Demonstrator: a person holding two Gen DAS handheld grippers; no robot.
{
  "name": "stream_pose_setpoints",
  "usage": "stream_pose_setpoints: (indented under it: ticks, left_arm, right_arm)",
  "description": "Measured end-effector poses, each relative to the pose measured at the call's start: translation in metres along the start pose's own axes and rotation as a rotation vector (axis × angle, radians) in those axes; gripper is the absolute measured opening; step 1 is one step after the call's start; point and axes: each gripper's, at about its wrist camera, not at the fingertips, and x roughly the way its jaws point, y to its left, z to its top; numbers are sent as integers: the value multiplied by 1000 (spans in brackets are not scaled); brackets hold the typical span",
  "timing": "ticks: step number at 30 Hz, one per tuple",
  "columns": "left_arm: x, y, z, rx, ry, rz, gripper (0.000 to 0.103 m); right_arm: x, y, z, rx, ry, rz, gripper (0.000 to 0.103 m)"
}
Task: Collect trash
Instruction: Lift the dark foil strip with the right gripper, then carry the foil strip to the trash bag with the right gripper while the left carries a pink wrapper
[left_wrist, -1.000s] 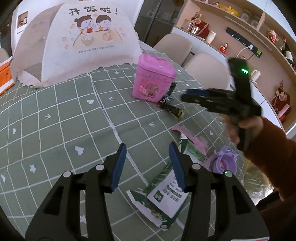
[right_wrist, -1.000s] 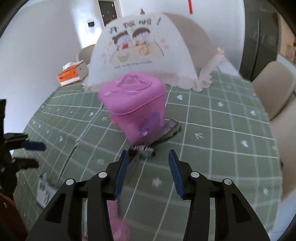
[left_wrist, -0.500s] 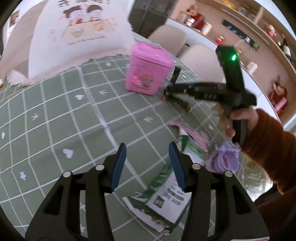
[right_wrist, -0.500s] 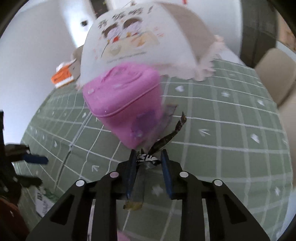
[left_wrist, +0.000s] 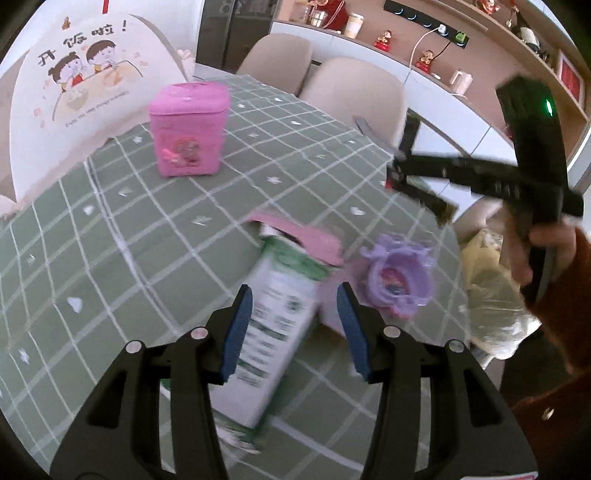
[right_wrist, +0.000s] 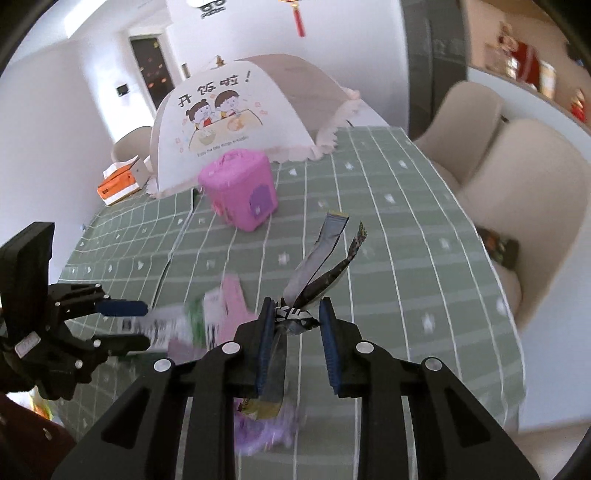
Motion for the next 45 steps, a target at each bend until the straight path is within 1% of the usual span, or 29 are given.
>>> stream_pose_setpoints:
  ticks: [2,3,5,7,9,14,17,21,22,23,24,26,28,32,34,35,36,39,41,45]
  left_arm:
    - [1,-10,-6,-35,8,-19,45]
    - [3,-16,-10,-59,19,-40,45]
    - [7,-25,-18,-80,43,-65,45]
    - [12,-35,-27,-89,64,-45,45]
    - [14,-38,-32,-121,70,-31,45]
    - [13,-36,-33,-185,52,7,45]
    - [12,-33,-35,-231,42,6,45]
    - [16,-26,-40,-342,40,7,45]
    - [18,-23,-40,-370,38,8,45]
    - [20,-21,-41,-404,37,12,43]
    - [21,-20,-41,-424,37,12,41]
    - [25,-19,-40,-455,37,11,40]
    - [29,-21,-39,-454,41,2,38]
    - [34,-27,-33,-432,44,-2,27]
    - [32,-30,-30,-420,28,16,21]
    - [31,-32,-28,-413,23,34,11]
    - [30,-33,-25,-404,19,54,5]
    - [15,-35,-25,-380,-2,51,2]
    - [2,-37,-24,-353,-24,68,2]
    - [-25,-36,-24,-338,-77,91,2]
  right_arm:
    - [-10,-1,-17,28,-1,-3,25]
    - [-15,-1,-26,39,-1,-11,25]
    - [-26,0,-43,54,-4,-30,25]
    - [-35,-2,-55,78,-13,-29,25]
    - [-46,-5,-67,106,-27,-35,25]
    - [-66,-6,-88,131,-41,-71,25]
    - [-77,-9,-99,167,-63,-60,25]
    - [-88,-3,-113,192,-81,-67,25]
    - [-90,0,-116,188,-81,-62,25]
    - [-91,4,-120,179,-80,-64,25]
    - [-92,8,-122,168,-79,-69,25]
    - [-95,15,-128,144,-75,-81,25]
    - [-101,22,-135,115,-81,-105,25]
    - [-116,27,-147,84,-99,-135,25]
    - [-118,26,-150,87,-98,-133,25]
    - [-120,25,-151,89,-98,-134,25]
    - [-121,25,-153,88,-99,-135,25]
    - [-125,24,-156,88,-109,-134,25]
    - [-126,22,-157,97,-115,-128,25]
    - [-126,21,-155,109,-125,-109,25]
